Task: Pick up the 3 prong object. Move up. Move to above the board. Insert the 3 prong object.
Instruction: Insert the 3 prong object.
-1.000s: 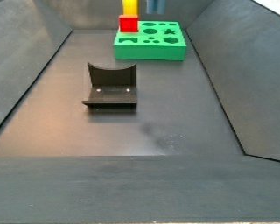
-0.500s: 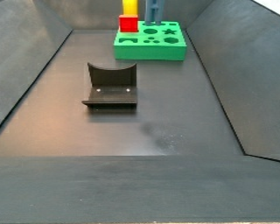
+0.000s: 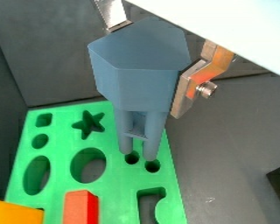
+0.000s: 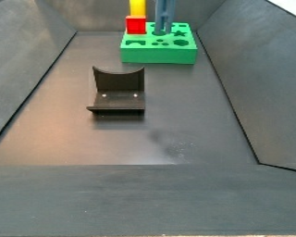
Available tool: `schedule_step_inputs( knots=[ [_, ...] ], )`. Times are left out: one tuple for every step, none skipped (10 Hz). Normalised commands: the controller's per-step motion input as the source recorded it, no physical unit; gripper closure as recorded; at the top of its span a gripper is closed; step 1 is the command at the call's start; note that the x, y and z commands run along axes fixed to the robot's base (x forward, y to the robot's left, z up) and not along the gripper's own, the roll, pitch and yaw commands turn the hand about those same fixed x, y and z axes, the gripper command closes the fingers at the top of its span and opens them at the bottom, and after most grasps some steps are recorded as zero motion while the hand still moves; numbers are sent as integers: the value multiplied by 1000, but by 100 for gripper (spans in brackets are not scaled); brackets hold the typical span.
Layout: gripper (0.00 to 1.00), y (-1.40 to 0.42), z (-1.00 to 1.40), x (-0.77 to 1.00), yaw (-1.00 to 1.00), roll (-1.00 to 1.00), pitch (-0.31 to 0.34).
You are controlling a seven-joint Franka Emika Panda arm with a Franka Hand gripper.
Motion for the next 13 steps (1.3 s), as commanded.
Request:
schedule_step_inputs(
  knots=[
    [100,74,-297,83,0,37,-3],
    [100,46,-274,83,0,20,-11],
    [100,17,-214,17,0,23,-6],
    [100,9,-197,0,0,21,-4],
    [100,20,-123,0,0,0,-7],
    [100,40,-100,0,0,0,0],
    [100,57,-46,69,0,0,0],
    [100,0,0,140,0,-46,0],
    [100,0,0,189,0,-13,0],
    [100,0,-9,177,0,-27,-17],
    [100,0,-29,154,0,-33,-36],
    [100,0,-80,154,0,-17,-44],
    [100,0,-100,111,0,-14,-54]
  ],
)
